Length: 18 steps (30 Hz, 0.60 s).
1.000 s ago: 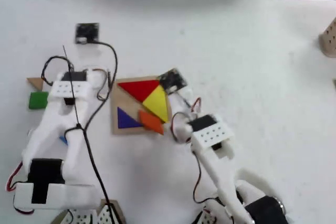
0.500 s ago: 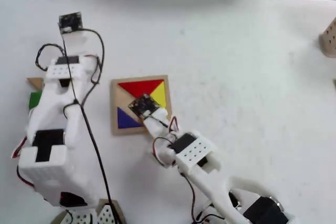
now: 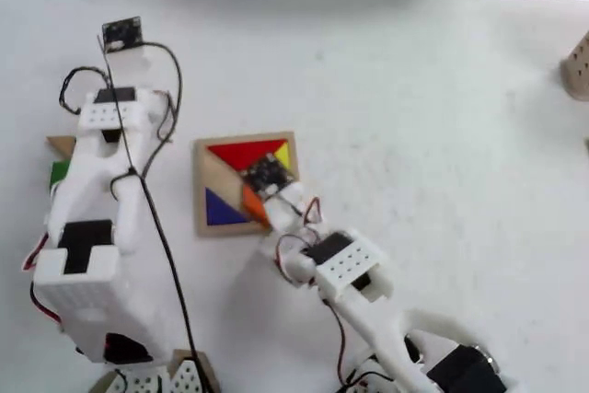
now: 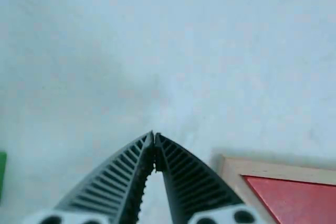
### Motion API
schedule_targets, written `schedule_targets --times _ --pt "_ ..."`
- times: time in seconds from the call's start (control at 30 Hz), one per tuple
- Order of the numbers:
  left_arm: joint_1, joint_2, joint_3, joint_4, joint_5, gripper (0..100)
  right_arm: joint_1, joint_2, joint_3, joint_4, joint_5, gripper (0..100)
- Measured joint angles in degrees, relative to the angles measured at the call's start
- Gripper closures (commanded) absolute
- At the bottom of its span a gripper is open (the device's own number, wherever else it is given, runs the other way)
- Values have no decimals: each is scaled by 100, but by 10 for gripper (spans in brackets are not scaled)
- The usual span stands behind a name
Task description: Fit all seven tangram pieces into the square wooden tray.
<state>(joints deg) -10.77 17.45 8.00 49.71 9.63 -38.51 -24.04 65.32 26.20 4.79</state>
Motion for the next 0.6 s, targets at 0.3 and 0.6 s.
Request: schedule_targets --times 0.3,0.6 --pt "211 0 18 9 -62 976 607 0 0 -325 0 978" --pt "818 0 264 9 -1310 976 624 0 0 -325 0 978"
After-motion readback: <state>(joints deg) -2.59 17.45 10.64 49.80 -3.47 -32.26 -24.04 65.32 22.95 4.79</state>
